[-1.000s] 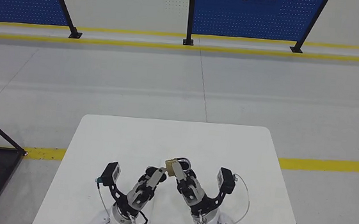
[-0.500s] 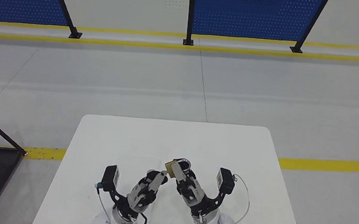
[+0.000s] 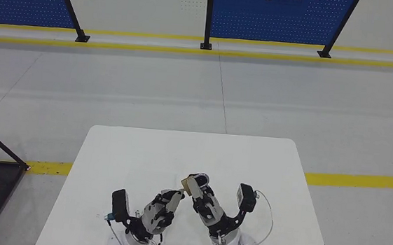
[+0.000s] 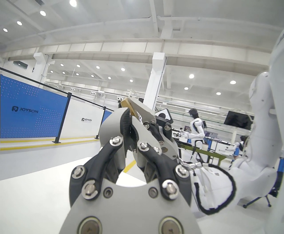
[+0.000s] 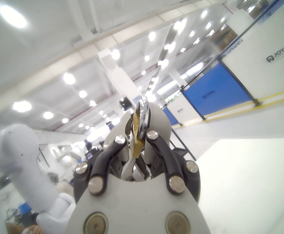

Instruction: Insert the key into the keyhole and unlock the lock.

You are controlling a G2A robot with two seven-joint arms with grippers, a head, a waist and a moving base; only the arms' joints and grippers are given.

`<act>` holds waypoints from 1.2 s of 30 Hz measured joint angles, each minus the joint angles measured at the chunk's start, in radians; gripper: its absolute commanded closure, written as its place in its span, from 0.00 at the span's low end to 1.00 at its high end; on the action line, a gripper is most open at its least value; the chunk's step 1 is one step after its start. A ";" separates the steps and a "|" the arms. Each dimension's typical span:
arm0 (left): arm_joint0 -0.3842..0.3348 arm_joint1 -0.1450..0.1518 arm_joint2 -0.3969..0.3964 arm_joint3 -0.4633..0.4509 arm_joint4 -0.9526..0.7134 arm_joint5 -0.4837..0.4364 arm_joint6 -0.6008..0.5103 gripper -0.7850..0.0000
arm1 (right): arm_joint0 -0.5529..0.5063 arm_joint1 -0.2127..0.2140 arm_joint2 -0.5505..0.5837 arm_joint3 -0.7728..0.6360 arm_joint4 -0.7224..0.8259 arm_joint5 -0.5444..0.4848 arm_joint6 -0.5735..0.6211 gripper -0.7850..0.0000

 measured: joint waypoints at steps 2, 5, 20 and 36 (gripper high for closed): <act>-0.003 0.000 0.002 0.004 0.033 0.036 0.023 1.00 | 0.000 0.000 0.000 0.000 0.001 -0.001 0.003 1.00; -0.008 0.000 0.005 0.010 0.081 0.096 0.056 1.00 | 0.000 0.000 0.001 0.000 0.004 -0.002 0.005 1.00; -0.025 0.006 0.005 0.009 0.298 0.407 0.139 1.00 | -0.003 -0.001 0.008 -0.005 0.007 -0.006 0.013 1.00; -0.051 0.008 0.015 0.032 0.382 0.601 0.183 0.00 | -0.008 -0.002 0.013 -0.008 0.005 -0.010 0.013 1.00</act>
